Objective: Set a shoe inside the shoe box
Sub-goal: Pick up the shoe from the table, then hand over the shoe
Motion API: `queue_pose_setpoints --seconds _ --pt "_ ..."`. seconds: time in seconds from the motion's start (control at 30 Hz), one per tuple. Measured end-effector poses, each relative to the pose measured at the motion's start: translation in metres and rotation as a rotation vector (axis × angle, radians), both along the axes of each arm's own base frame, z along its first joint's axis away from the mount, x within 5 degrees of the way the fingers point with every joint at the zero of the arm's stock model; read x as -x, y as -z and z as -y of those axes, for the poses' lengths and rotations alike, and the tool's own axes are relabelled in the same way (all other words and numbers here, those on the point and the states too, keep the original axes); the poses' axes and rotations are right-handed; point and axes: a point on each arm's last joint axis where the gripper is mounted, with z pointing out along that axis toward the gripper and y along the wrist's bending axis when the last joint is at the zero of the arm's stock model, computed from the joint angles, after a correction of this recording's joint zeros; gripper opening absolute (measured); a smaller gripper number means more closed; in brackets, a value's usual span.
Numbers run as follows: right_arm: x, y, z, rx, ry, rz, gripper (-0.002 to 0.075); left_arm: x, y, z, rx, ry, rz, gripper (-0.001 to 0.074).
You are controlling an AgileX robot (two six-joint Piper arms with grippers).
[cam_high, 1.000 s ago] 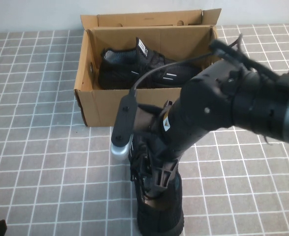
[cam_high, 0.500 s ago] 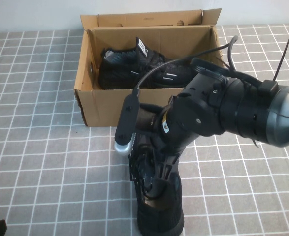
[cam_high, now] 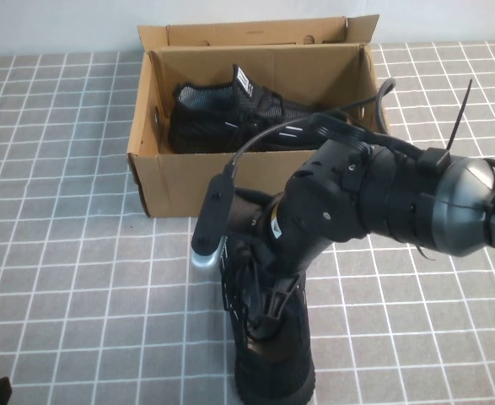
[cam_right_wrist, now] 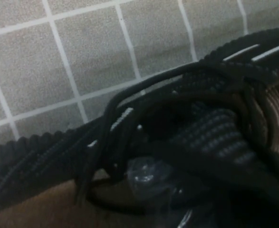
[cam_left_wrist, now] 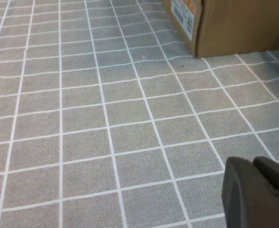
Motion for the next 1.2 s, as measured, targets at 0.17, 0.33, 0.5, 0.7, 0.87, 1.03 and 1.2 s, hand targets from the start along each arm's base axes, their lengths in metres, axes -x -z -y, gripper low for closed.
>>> queue_pose_setpoints --seconds 0.17,0.33,0.5,0.7,0.87,1.03,1.2 --pt "0.007 -0.019 0.007 -0.014 0.012 0.000 0.0006 0.000 0.000 0.000 0.000 0.000 0.000 -0.0001" --pt "0.029 -0.077 0.029 -0.104 0.019 0.051 0.0002 0.000 0.000 0.000 0.000 0.000 0.000 -0.0001" --pt "0.056 -0.137 0.060 -0.221 0.008 0.155 0.0001 0.000 0.000 0.000 0.000 0.000 0.000 -0.0001" --pt "0.081 -0.176 0.087 -0.299 -0.009 0.240 0.0001 0.000 0.000 0.000 0.000 0.000 0.000 -0.0001" --pt "0.085 -0.175 0.092 -0.269 -0.007 0.213 0.0001 0.000 0.000 0.000 0.000 0.000 0.000 -0.0001" --pt "0.086 -0.174 0.093 -0.254 -0.006 0.200 0.0001 0.000 0.000 0.000 0.000 0.000 0.000 -0.0001" --pt "0.083 -0.170 0.089 -0.247 -0.006 0.185 0.0001 -0.001 -0.005 0.002 0.098 -0.008 0.032 -0.0001"
